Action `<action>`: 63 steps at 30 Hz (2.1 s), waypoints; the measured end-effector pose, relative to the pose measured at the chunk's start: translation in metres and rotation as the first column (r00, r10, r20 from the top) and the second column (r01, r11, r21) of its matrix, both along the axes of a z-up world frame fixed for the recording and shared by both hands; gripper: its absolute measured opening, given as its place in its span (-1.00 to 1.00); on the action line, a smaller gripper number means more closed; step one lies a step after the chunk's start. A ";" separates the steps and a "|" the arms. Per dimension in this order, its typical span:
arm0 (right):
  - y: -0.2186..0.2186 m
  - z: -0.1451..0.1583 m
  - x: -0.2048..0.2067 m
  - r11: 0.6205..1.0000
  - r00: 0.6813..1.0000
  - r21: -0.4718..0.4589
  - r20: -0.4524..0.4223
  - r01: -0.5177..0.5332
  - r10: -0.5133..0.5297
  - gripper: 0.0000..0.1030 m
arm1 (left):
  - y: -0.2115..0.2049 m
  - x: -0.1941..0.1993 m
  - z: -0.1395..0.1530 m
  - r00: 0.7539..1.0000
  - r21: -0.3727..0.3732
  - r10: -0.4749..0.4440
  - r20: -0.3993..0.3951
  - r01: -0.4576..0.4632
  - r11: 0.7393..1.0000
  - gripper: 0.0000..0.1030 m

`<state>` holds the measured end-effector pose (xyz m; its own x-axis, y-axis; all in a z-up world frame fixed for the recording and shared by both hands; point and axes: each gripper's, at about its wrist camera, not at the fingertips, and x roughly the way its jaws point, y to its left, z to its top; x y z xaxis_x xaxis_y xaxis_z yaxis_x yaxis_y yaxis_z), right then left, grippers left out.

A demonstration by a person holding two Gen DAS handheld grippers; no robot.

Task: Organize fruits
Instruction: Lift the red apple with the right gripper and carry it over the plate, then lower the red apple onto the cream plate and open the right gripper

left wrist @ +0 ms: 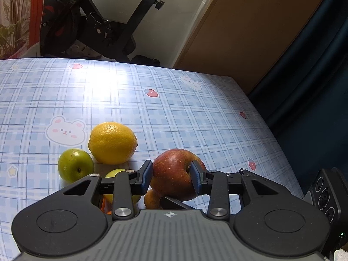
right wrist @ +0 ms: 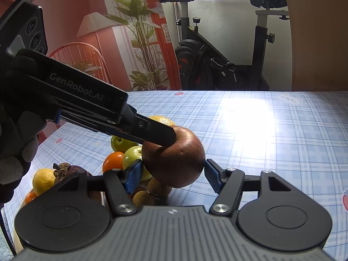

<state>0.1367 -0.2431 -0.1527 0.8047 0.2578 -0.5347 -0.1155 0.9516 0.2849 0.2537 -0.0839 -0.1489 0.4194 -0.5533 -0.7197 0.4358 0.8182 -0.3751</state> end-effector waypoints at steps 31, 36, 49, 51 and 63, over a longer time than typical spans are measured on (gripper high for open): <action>0.128 0.020 -0.071 0.934 0.930 0.032 -0.083 -0.356 0.358 0.25 | 0.122 -0.141 0.015 0.981 0.036 0.184 -0.068 -0.182 0.983 -0.23; 0.143 0.010 -0.065 0.905 0.899 0.021 -0.104 -0.426 0.425 0.25 | 0.136 -0.146 0.007 0.973 0.059 0.212 -0.090 -0.208 0.976 -0.22; 0.166 -0.005 -0.049 0.857 0.849 0.011 -0.134 -0.515 0.512 0.25 | 0.162 -0.145 -0.009 0.950 0.072 0.266 -0.160 -0.258 0.964 -0.22; 0.169 -0.005 -0.047 0.852 0.844 0.002 -0.135 -0.523 0.519 0.25 | 0.163 -0.145 -0.010 0.949 0.075 0.273 -0.160 -0.264 0.962 -0.22; 0.174 -0.004 -0.050 0.835 0.828 -0.014 -0.140 -0.550 0.543 0.25 | 0.164 -0.152 -0.009 0.947 0.085 0.283 -0.155 -0.272 0.958 -0.21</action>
<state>0.0869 -0.0687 -0.1564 0.4660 0.6050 -0.6456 -0.5878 0.7571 0.2852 0.1019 0.0803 -0.1575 0.4236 -0.3837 -0.8206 0.1248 0.9219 -0.3667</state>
